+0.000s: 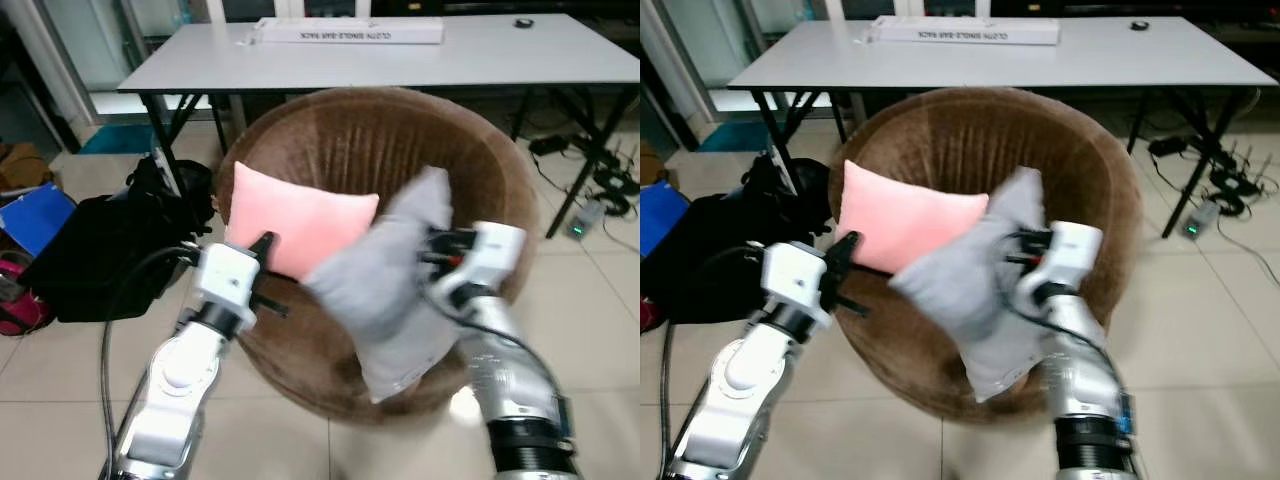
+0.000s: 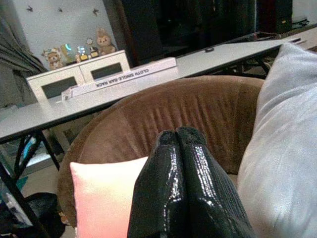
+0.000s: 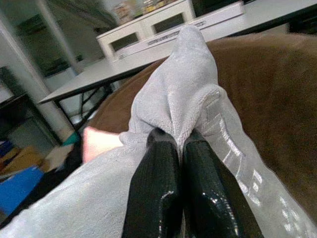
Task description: Move the pillow to the sofa from floor
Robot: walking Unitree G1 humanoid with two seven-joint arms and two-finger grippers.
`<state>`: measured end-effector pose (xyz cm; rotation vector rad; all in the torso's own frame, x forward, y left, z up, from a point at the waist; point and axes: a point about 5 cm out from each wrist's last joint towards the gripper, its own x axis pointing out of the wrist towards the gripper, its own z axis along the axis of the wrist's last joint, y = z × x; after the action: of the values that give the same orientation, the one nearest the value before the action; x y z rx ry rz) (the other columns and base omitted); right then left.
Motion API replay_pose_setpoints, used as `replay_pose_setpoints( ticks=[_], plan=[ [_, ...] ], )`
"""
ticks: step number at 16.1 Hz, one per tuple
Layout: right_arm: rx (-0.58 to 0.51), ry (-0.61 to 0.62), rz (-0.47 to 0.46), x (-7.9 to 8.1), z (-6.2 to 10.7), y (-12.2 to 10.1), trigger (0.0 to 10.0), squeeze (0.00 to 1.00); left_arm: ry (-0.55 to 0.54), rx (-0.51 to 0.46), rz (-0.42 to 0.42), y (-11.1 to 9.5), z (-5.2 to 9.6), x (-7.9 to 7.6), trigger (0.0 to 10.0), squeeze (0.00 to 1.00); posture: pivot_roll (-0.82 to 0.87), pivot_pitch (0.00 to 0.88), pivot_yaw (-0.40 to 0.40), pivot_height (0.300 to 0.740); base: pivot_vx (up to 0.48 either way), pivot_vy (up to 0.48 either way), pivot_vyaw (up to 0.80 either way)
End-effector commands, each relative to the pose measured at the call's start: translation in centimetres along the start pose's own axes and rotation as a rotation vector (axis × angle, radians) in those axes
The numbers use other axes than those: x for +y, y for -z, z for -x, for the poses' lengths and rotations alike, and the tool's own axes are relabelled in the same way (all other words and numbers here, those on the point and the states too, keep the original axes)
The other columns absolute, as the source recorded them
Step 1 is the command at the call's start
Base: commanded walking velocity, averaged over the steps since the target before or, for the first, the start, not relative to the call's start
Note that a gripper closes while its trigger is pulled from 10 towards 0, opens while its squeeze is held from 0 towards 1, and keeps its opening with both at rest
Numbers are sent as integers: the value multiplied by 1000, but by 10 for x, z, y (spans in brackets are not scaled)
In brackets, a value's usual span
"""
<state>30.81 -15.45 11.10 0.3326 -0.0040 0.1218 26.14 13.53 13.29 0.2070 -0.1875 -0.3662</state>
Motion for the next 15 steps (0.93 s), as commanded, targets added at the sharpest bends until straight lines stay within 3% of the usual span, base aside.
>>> replay_pose_setpoints(
  ticks=[1,4,15],
  plan=[
    [-64,-62,-19,18,-7,-12,10000,0,-23,11,-26,0,2,9,10000,0,75,32,36,740,349,0,0],
    [-64,-63,-10,18,-7,-12,10000,0,-21,10,-24,0,2,9,10000,0,75,32,36,740,345,0,-742],
    [-63,-94,0,20,-9,-13,10000,0,-29,7,-20,0,1,7,10000,0,78,19,24,740,344,0,0]
  ],
)
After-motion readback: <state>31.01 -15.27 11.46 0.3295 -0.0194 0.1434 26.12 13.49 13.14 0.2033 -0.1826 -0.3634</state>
